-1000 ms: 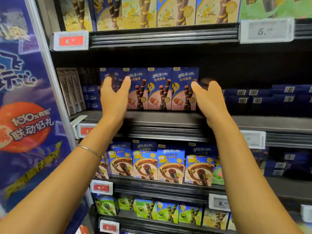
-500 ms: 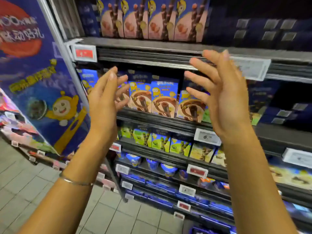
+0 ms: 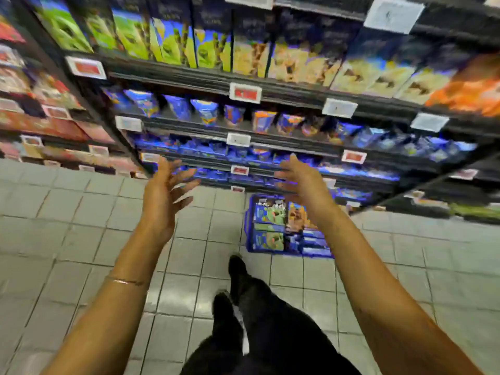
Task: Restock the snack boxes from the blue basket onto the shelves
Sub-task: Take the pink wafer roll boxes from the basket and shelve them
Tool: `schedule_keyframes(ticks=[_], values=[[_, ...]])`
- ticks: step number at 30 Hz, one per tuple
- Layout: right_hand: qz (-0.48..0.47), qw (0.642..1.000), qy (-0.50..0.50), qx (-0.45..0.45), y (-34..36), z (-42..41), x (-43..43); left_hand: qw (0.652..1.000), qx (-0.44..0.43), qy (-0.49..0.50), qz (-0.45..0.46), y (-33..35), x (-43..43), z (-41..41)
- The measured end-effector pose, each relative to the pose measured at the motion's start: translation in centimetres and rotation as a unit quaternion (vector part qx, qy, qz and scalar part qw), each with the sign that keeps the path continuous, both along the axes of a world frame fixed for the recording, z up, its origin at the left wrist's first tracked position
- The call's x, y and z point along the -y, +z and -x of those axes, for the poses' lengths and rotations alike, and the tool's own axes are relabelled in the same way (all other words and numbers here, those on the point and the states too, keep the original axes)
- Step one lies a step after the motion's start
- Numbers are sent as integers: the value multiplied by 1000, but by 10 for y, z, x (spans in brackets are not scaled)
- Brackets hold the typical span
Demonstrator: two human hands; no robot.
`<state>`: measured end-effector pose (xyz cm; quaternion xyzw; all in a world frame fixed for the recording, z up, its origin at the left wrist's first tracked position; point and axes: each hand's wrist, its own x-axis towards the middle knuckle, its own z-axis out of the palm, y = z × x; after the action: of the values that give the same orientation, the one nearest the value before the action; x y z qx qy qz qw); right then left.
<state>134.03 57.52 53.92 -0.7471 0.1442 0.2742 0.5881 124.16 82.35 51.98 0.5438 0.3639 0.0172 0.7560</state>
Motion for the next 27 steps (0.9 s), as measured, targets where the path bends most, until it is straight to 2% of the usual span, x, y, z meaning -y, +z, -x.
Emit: schedule_keyframes(ticks=[3,10,17,24,27], values=[[39,998,-38,-26,-37,16,54,998,-49,-43,5,-27,54,13],[130,988,-47,-67,-126,26,191,986,-136,-94,-12,-86,180,14],[146,983,-48,-103,-265,13,285,971,-197,-136,-18,-217,295,-10],[165,985,-22,-47,-462,-28,294,956,-195,-218,-18,-397,338,-70],[169,985,9,32,-535,-50,287,960,-173,-221,3,-470,348,-106]])
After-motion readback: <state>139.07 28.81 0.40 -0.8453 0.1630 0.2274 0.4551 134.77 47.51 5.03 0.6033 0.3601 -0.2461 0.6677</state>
